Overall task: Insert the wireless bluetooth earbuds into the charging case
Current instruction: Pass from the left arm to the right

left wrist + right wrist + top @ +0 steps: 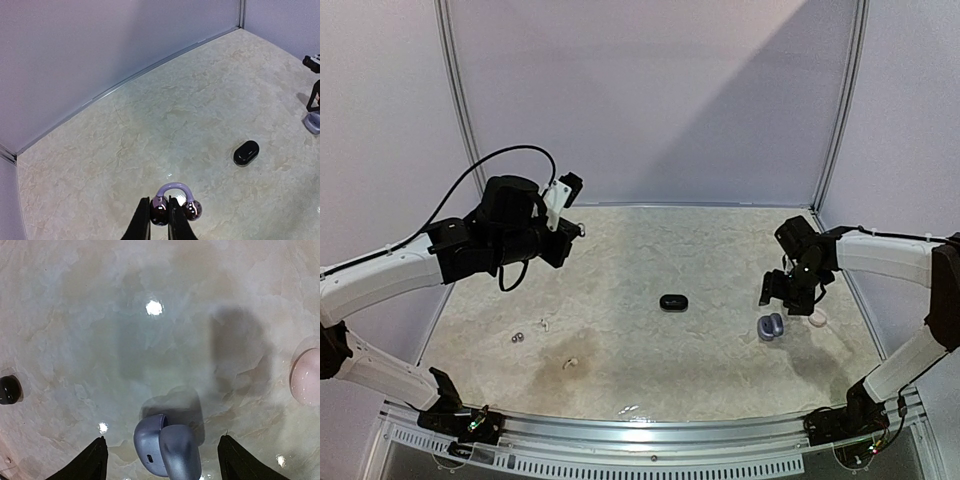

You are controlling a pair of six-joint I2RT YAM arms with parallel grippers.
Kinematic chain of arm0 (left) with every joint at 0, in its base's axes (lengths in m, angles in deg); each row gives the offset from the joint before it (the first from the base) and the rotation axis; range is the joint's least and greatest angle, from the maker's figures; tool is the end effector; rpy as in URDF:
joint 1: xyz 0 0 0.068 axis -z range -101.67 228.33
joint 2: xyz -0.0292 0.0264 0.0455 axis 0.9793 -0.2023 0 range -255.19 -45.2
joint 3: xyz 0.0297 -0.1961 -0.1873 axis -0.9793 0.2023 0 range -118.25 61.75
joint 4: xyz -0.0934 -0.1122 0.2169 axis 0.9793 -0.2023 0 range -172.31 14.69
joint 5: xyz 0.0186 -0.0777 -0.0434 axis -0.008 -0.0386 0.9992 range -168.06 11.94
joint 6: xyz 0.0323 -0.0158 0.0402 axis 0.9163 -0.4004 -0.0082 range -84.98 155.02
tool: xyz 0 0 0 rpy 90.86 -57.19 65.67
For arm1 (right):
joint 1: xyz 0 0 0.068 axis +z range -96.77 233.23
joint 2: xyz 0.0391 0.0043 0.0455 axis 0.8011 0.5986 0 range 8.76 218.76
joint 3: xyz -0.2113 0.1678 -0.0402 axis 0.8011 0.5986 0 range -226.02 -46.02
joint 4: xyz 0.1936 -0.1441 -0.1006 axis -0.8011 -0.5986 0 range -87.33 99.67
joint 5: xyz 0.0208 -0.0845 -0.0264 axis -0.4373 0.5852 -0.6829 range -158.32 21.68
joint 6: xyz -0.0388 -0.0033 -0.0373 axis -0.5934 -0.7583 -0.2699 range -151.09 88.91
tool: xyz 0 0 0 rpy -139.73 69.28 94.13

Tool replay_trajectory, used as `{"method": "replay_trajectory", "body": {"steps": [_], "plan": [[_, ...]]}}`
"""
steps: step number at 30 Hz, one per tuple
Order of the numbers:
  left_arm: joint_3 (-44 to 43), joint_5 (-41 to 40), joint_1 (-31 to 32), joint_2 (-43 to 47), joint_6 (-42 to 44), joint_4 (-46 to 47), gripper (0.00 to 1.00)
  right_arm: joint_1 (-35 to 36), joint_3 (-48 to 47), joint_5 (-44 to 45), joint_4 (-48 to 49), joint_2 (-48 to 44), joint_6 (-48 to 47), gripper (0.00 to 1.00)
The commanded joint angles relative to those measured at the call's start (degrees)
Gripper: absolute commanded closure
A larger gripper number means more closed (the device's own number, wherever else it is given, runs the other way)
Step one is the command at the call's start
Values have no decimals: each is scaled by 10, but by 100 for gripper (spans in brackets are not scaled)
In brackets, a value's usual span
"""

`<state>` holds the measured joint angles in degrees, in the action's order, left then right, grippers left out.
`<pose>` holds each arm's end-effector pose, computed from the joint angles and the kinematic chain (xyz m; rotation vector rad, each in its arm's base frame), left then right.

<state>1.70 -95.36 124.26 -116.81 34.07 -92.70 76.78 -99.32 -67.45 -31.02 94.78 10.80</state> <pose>0.2046 -0.1961 0.3214 0.6139 1.9630 -0.1944 0.2491 0.1080 0.1898 0.4625 2.8452 0.2089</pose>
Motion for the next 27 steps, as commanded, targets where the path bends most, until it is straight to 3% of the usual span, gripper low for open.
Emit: {"method": "replay_trajectory", "body": {"steps": [1,8,18,27], "plan": [[9,4,-10,4,-3,13,100,-3,27,-2,5,3,19,25],[6,3,-11,5,-2,8,100,-3,35,-58,40,46,20,33],[12,2,-15,10,-1,7,100,-3,41,-66,41,39,14,68],[16,1,-21,10,8,20,100,20,-10,-39,-16,30,-3,73]]}}
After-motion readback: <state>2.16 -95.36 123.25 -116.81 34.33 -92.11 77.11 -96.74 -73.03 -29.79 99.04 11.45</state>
